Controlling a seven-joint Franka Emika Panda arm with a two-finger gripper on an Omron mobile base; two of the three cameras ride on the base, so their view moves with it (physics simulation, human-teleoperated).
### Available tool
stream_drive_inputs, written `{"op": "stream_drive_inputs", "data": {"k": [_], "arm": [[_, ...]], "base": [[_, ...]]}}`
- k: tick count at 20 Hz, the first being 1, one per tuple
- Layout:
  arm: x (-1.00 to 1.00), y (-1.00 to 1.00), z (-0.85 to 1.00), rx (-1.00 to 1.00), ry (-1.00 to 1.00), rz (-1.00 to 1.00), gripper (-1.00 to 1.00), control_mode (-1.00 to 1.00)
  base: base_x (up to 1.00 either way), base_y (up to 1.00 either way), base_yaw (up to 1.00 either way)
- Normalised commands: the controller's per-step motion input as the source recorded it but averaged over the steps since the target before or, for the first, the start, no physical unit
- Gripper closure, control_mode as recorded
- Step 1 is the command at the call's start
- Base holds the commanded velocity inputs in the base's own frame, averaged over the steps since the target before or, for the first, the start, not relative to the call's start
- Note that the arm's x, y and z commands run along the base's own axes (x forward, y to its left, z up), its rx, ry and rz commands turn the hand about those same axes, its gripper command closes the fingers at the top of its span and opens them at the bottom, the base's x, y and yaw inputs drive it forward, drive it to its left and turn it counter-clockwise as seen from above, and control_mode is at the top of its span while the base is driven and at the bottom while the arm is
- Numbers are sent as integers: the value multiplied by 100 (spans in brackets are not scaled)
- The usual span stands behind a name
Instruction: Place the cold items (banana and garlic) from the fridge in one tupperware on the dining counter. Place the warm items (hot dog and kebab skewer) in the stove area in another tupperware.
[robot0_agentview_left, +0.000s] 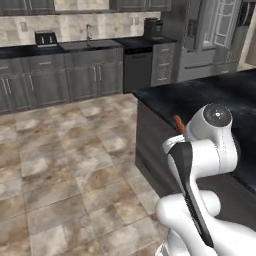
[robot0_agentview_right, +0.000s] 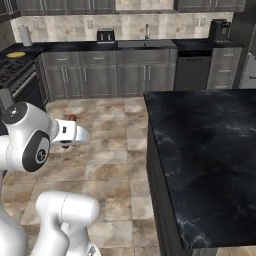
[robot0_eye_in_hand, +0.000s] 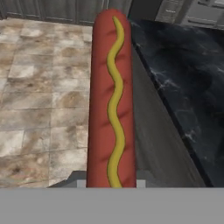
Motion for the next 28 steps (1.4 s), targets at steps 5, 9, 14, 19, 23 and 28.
{"op": "stream_drive_inputs", "data": {"k": [5, 9, 14, 19, 23, 28], "arm": [[0, 0, 0, 0, 0, 0, 100, 100], [0, 0, 0, 0, 0, 0, 100, 100], [0, 0, 0, 0, 0, 0, 100, 100], [0, 0, 0, 0, 0, 0, 100, 100], [0, 0, 0, 0, 0, 0, 100, 100], [0, 0, 0, 0, 0, 0, 100, 100]], "base": [[-100, -84, -17], [-94, -90, -15], [-30, -100, -7], [-7, -100, -2], [0, -100, 0], [4, -100, 0]]}}
